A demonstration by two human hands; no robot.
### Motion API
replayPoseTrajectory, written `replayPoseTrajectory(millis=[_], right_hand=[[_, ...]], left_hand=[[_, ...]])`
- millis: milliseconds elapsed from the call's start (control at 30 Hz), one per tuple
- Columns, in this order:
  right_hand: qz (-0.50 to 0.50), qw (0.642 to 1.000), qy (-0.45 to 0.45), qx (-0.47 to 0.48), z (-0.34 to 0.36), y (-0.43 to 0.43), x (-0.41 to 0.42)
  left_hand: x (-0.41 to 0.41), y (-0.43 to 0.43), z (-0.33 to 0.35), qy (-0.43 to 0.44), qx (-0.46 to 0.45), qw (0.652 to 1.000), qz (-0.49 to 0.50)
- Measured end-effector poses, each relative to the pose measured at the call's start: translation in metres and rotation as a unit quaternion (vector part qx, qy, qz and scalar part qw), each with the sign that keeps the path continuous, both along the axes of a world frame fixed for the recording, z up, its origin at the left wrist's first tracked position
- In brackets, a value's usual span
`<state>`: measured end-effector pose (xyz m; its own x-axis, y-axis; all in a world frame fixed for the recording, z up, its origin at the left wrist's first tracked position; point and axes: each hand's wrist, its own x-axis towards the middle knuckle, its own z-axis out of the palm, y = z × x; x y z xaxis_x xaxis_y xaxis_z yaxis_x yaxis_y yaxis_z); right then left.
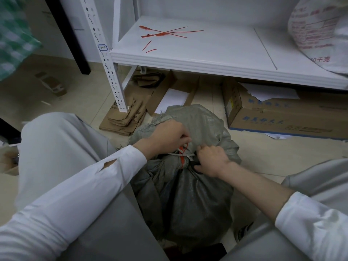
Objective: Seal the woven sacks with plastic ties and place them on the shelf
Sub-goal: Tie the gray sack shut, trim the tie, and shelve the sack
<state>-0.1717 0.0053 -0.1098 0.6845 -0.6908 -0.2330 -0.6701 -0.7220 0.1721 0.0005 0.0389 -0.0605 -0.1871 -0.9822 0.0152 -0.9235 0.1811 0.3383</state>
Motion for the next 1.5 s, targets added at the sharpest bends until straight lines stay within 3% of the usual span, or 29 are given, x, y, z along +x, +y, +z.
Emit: replayPoseTrajectory(millis=[633,833,1000,1500], right_hand=[[0.022,0.999,0.03,0.007,0.015,-0.004,0.002],[0.028,1.0,0.003,0.012,0.023,0.003,0.011],[0.043,0.999,0.005,0.006,0.024,0.014,0.016],[-0.068,0.996,-0.058,-0.007,0.031,-0.009,0.004]], left_hand=[[0.006,-0.002,0.003,-0.017,0.009,0.999,0.032],[0.014,-0.008,0.011,0.093,-0.059,0.99,0.092],[0.017,-0.006,0.015,0.116,-0.089,0.985,0.094],[0.026,-0.007,0.023,0.125,-0.108,0.976,0.142]])
